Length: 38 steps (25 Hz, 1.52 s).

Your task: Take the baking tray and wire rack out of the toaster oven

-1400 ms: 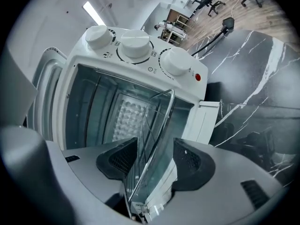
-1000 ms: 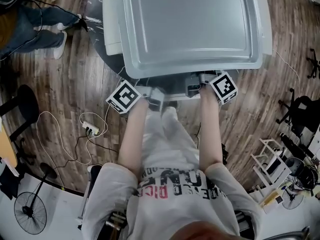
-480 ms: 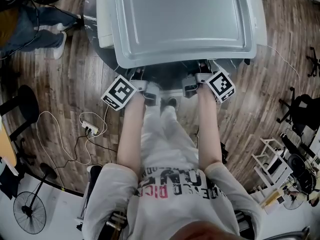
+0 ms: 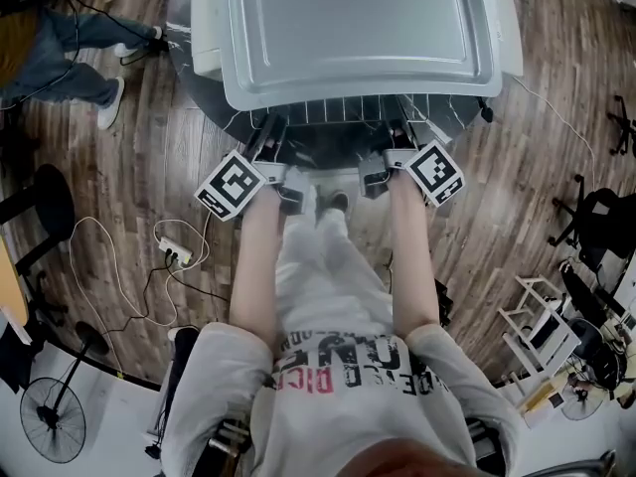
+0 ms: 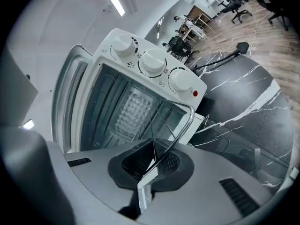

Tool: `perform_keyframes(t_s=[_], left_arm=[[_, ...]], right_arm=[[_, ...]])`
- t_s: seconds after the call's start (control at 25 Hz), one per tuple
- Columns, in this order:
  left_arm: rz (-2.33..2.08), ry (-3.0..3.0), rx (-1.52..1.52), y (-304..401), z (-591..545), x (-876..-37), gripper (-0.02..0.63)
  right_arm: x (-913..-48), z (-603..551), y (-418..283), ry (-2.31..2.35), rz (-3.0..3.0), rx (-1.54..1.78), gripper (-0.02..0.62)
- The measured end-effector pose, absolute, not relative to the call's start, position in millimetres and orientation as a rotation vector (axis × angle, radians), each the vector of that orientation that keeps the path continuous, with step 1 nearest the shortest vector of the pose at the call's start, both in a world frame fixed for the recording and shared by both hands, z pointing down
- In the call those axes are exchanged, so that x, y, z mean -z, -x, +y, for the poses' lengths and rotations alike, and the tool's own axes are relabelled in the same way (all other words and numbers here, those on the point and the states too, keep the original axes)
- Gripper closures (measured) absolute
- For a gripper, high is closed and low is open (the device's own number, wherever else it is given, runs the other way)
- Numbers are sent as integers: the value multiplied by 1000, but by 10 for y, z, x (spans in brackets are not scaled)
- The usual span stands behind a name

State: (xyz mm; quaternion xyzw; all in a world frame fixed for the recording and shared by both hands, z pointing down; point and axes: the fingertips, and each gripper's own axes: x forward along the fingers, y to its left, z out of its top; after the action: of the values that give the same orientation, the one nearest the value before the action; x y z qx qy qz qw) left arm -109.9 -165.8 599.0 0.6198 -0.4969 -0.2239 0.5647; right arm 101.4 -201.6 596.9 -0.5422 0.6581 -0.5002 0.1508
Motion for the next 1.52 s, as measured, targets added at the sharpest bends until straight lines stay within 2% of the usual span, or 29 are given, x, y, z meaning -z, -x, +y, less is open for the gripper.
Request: perform_keyframes(t_s=[1.52], left_arm=[[-1121,-1552,553,808,-361,-5758,589]], right_arm=[[-5720,-800,-1262,1472,1965,1437,594]])
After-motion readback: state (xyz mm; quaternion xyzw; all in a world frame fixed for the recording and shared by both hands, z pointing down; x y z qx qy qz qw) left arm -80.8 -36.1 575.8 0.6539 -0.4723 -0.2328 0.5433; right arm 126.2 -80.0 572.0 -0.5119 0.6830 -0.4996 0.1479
